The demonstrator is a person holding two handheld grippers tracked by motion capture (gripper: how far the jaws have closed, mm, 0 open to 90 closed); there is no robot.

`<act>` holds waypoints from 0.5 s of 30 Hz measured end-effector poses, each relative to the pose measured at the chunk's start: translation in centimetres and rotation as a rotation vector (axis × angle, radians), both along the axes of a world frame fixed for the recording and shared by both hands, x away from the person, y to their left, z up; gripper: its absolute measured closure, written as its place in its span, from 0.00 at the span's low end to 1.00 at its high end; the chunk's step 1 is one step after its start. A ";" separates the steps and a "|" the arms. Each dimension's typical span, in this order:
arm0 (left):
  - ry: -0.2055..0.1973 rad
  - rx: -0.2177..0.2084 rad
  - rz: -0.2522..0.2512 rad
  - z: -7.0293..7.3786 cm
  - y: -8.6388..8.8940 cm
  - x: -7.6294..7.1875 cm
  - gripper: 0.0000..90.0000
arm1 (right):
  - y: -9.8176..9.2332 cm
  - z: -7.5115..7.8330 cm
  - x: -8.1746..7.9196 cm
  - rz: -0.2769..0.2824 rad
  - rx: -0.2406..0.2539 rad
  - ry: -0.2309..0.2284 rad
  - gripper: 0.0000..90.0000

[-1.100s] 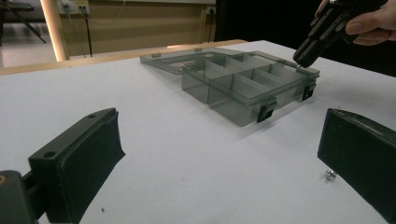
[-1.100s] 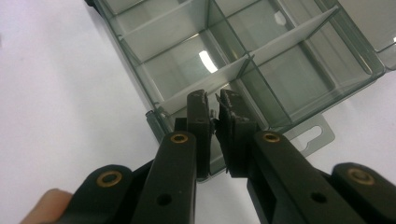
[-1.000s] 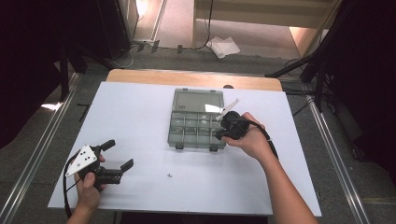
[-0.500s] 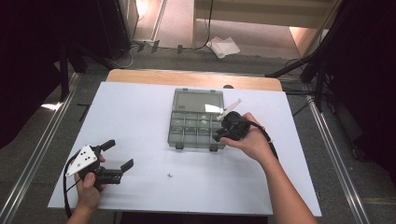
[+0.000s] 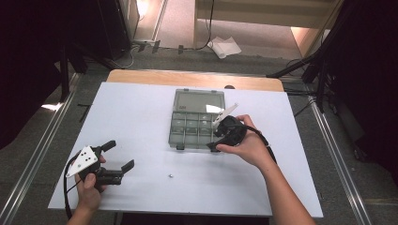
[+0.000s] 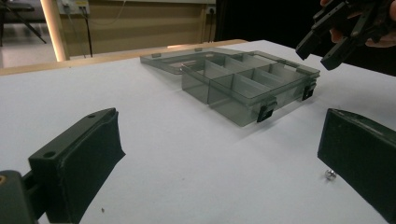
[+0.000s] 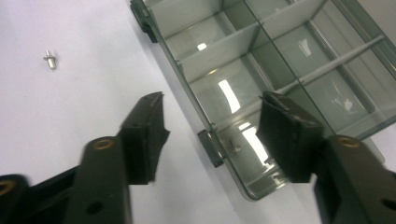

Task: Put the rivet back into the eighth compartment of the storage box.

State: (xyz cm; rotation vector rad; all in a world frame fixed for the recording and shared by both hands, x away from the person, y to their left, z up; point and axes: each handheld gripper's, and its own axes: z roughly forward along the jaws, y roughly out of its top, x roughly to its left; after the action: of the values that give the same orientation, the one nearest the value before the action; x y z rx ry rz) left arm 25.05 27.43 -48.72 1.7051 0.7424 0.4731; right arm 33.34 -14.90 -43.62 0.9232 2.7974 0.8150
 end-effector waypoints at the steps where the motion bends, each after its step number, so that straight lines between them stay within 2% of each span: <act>1: 0.000 0.001 0.000 0.0 0.0 0.0 0.00 | 0.1 0.0 -0.1 0.002 0.005 -0.001 0.42; 7: -0.001 0.001 -0.001 0.0 0.0 0.0 0.00 | 1.0 0.0 -0.7 0.013 0.003 -0.001 0.28; 15: -0.001 0.001 -0.001 0.0 0.0 0.0 0.00 | 2.4 -0.1 -1.4 0.035 -0.009 0.011 0.16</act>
State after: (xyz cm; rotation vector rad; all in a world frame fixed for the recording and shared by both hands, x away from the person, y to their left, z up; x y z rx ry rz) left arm 25.04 27.44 -48.72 1.7062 0.7405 0.4737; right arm 31.98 -12.54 -43.74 0.8828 2.8320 0.8036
